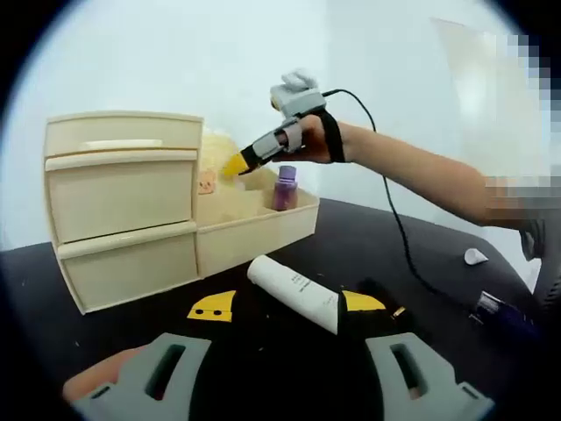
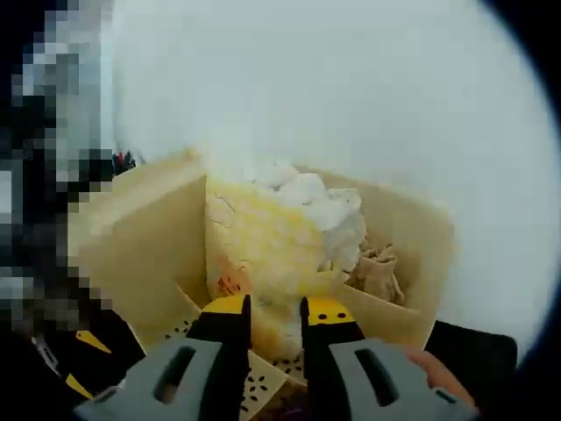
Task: Open the drawer, pick up the cosmetic bottles from the table one by one, place them into the drawer, release the gripper, close the drawer, and move the gripper away
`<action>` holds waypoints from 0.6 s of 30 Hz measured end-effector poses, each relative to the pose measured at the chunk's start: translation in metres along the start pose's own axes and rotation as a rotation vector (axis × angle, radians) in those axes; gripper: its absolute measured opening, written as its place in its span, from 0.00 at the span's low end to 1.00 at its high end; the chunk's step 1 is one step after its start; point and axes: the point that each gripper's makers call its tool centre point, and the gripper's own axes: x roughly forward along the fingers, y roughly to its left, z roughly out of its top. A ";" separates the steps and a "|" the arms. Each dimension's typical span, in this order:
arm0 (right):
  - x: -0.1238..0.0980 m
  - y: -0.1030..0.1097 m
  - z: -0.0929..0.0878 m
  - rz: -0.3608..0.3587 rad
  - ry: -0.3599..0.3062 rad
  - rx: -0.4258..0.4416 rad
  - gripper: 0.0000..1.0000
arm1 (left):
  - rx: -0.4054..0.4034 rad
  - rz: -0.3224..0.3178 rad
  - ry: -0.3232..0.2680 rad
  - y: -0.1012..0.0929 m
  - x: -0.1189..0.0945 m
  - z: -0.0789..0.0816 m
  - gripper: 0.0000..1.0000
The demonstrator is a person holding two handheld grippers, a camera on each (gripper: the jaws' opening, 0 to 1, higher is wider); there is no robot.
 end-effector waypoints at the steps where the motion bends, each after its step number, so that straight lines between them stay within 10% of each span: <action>1: -0.001 0.005 -0.001 -0.010 -0.005 -0.016 0.14 | 0.001 0.000 0.001 0.000 0.000 0.000 0.39; 18: -0.003 -0.002 0.004 -0.061 -0.028 -0.082 0.15 | -0.005 -0.004 -0.011 -0.001 -0.002 0.002 0.39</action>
